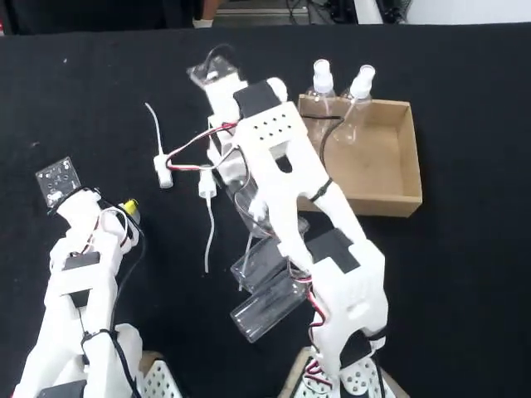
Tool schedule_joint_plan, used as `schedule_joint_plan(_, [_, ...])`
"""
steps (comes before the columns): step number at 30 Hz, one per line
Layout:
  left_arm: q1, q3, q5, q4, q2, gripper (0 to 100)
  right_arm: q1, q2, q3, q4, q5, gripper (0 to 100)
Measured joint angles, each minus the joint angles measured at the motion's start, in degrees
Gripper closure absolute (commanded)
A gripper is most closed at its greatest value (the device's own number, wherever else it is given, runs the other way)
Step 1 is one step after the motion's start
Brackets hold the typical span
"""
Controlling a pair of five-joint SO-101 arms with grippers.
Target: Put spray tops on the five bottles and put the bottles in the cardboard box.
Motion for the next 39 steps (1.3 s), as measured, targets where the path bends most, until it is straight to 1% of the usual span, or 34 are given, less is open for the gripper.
schedule_joint_plan(2, [0.00, 0.00, 0.00, 0.00, 0.00, 79, 0.00, -0.35, 1.49, 0.09, 2.81, 98.8])
schedule_joint_plan(5, [0.00, 0.00, 0.00, 0.00, 0.00, 79, -0.35, -5.01, 8.70, 0.09, 4.31, 98.8])
schedule_joint_plan(9, [0.00, 0.00, 0.00, 0.00, 0.00, 79, -0.62, -17.67, 24.26, 0.09, 5.80, 98.8])
schedule_joint_plan(12, [0.09, 0.00, 0.00, 0.00, 0.00, 79, 2.73, -29.45, 36.13, 0.18, 10.11, 98.7])
schedule_joint_plan(14, [0.09, 0.00, 0.00, 0.00, 0.00, 79, 8.18, -37.27, 42.64, 0.18, 13.89, 98.7])
schedule_joint_plan(16, [0.09, 0.00, 0.00, 0.00, 0.00, 79, 15.56, -44.66, 46.59, 0.18, 17.32, 98.7])
schedule_joint_plan(20, [0.09, 0.00, 0.00, 0.00, 0.00, 79, 34.37, -55.56, 49.05, 0.18, 27.16, 98.7])
schedule_joint_plan(24, [0.09, 0.00, 0.00, 0.00, 0.00, 79, 54.24, -58.37, 49.58, -0.79, 38.15, 98.7])
schedule_joint_plan(28, [0.09, 0.00, 0.00, 0.00, 0.00, 79, 69.89, -56.88, 53.45, -11.60, 40.88, 98.7])
schedule_joint_plan(31, [0.09, 0.00, 0.00, 0.00, 0.00, 79, 76.40, -49.67, 55.65, -21.27, 41.41, 98.6])
schedule_joint_plan(34, [0.09, 0.00, 0.00, 0.00, 0.00, 79, 79.56, -39.38, 55.65, -28.75, 41.49, 98.5])
schedule_joint_plan(36, [0.09, 0.00, 0.00, 0.00, 0.00, 79, 80.79, -32.97, 54.86, -30.77, 41.49, 96.7])
schedule_joint_plan(39, [0.09, 0.00, 0.00, 0.00, 0.00, 79, 81.49, -24.88, 51.25, -30.95, 41.49, 90.5])
